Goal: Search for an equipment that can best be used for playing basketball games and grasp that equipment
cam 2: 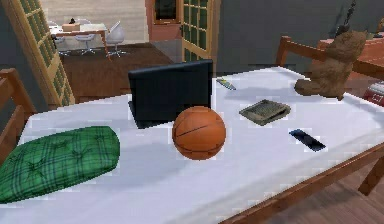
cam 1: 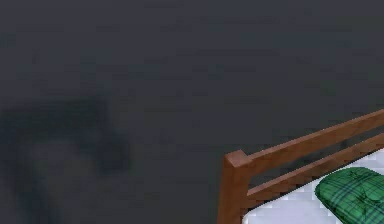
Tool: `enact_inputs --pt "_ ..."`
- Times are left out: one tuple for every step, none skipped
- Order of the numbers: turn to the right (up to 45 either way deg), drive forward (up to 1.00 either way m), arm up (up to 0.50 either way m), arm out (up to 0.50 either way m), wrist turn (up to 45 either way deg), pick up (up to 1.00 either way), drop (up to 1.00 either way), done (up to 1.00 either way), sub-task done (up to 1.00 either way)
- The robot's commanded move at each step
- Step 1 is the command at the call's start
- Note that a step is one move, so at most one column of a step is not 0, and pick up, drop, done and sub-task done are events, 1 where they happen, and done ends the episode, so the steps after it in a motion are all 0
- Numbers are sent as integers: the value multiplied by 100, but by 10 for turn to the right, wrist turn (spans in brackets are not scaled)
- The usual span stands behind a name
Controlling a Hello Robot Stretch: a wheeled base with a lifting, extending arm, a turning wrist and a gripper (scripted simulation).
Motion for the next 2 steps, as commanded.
enact_inputs --pt "0 0 38 0 0 0 0 0 0" --pt "0 0 0 30 0 0 0 0 0"
